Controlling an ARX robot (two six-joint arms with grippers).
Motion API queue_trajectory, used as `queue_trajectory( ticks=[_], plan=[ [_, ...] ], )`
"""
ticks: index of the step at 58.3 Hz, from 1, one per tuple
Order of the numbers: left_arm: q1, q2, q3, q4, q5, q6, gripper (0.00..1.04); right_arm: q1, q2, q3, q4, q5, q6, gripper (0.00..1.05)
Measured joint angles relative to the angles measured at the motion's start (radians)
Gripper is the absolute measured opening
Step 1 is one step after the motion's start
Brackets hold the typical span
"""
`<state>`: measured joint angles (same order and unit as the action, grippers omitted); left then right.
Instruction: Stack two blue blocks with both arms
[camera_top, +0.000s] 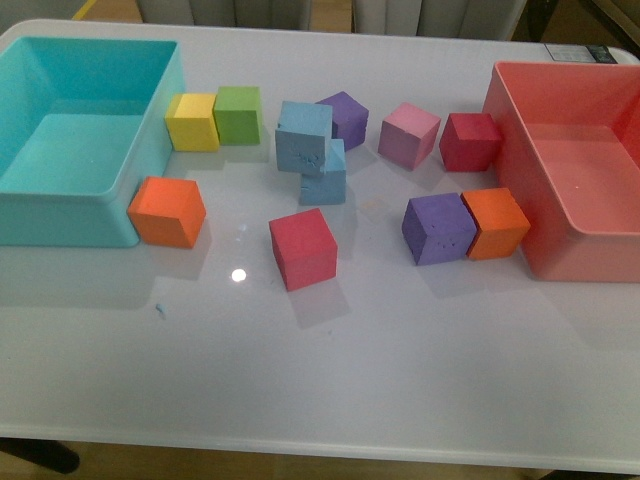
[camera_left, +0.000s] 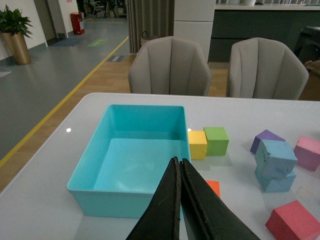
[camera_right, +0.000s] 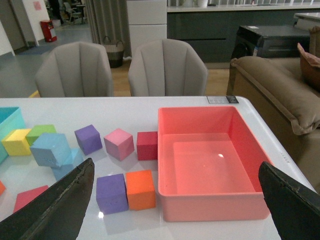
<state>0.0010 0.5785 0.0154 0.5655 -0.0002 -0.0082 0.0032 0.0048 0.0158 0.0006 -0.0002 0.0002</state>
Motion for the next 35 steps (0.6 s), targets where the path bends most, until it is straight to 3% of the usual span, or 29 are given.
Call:
queue_trajectory(
  ticks=[35],
  plan=[
    [0.000,-0.301,0.000,-0.288,0.000,0.000,0.02,0.000,0.000,0.000,0.000,0.000,0.000,0.96]
  ],
)
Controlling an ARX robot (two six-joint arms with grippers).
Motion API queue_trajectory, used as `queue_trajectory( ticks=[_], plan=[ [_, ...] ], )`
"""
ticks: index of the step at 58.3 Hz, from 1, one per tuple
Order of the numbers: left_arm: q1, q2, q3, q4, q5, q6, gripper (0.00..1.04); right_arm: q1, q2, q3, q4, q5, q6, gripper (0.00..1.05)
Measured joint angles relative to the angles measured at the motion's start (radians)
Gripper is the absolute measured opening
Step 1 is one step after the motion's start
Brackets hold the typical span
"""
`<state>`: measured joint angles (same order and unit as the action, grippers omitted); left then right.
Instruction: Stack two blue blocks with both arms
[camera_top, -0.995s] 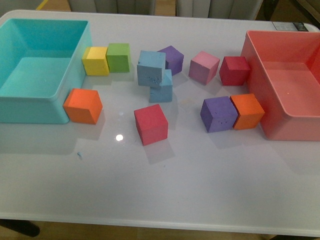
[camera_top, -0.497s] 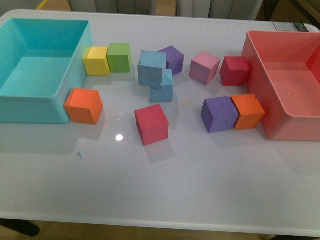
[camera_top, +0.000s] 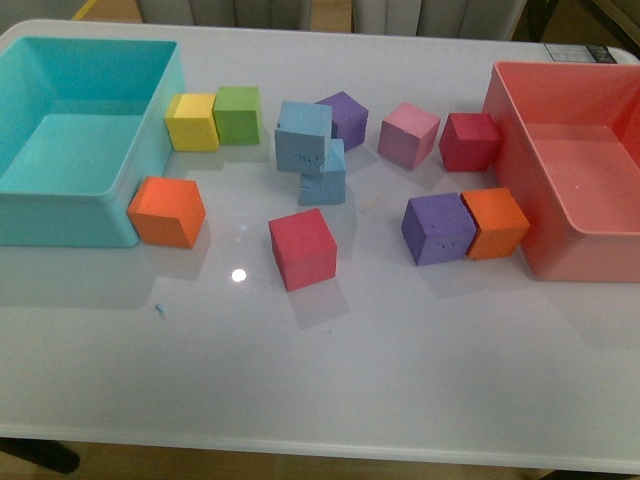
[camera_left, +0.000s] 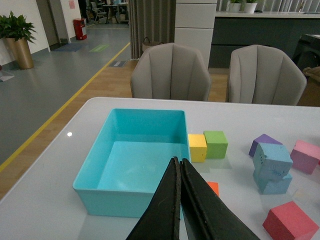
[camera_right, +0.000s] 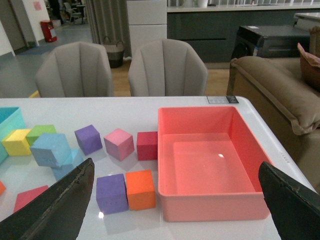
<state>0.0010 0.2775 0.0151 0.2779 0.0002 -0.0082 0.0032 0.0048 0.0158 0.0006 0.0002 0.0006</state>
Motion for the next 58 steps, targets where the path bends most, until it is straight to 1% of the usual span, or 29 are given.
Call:
queue_trajectory(
  ticks=[19,21,24,26,55,57,58],
  plan=[
    [0.000,-0.100,0.000,-0.100,0.000,0.000,0.02,0.000,0.000,0.000,0.000,0.000,0.000,0.96],
    [0.000,-0.130,0.000,-0.135,0.000,0.000,0.02,0.000,0.000,0.000,0.000,0.000,0.000,0.96],
    [0.000,-0.213,0.000,-0.248,0.000,0.000,0.02,0.000,0.000,0.000,0.000,0.000,0.000,0.96],
    [0.000,-0.242,0.000,-0.266,0.000,0.000,0.02,0.000,0.000,0.000,0.000,0.000,0.000,0.96],
    [0.000,-0.271,0.000,-0.275,0.000,0.000,0.02,0.000,0.000,0.000,0.000,0.000,0.000,0.96],
    [0.000,-0.271,0.000,-0.275,0.000,-0.001,0.03,0.000,0.000,0.000,0.000,0.000,0.000,0.96],
    [0.000,-0.271,0.000,-0.275,0.000,0.000,0.07,0.000,0.000,0.000,0.000,0.000,0.000,0.96]
  ],
)
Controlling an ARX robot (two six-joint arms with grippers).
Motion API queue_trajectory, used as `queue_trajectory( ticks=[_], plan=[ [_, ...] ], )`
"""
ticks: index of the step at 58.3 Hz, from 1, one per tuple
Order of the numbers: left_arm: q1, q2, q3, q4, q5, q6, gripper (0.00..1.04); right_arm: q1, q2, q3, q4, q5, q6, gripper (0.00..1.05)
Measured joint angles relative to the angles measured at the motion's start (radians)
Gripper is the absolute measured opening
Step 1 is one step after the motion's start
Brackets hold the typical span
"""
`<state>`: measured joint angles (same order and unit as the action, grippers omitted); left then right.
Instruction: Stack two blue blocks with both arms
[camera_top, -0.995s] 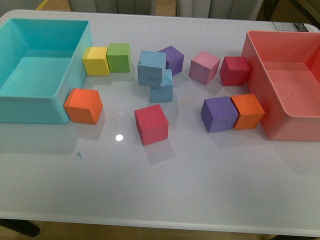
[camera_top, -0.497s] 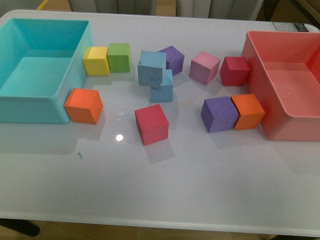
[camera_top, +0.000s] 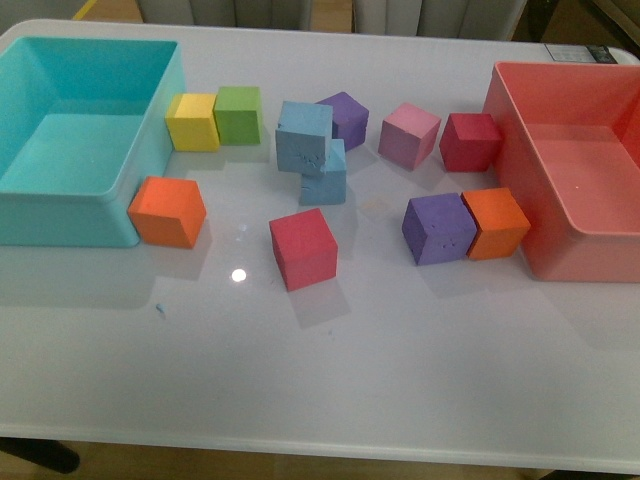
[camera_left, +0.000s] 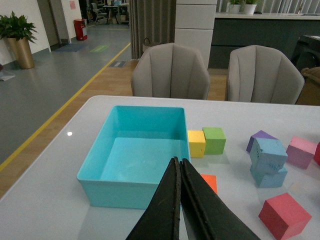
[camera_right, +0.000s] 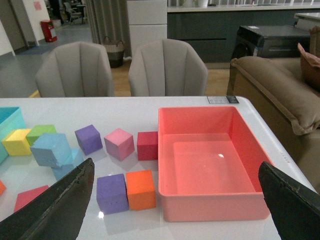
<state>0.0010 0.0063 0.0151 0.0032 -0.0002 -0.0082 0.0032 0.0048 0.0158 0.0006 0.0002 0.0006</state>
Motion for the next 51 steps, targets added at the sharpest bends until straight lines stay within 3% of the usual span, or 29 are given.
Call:
queue_trajectory(
  ticks=[28,51],
  plan=[
    [0.000,0.000,0.000,0.000,0.000,0.000,0.97,0.000,0.000,0.000,0.000,0.000,0.000,0.96],
    [0.000,0.000,0.000,0.000,0.000,0.003,0.96,0.000,0.000,0.000,0.000,0.000,0.000,0.96]
  ],
)
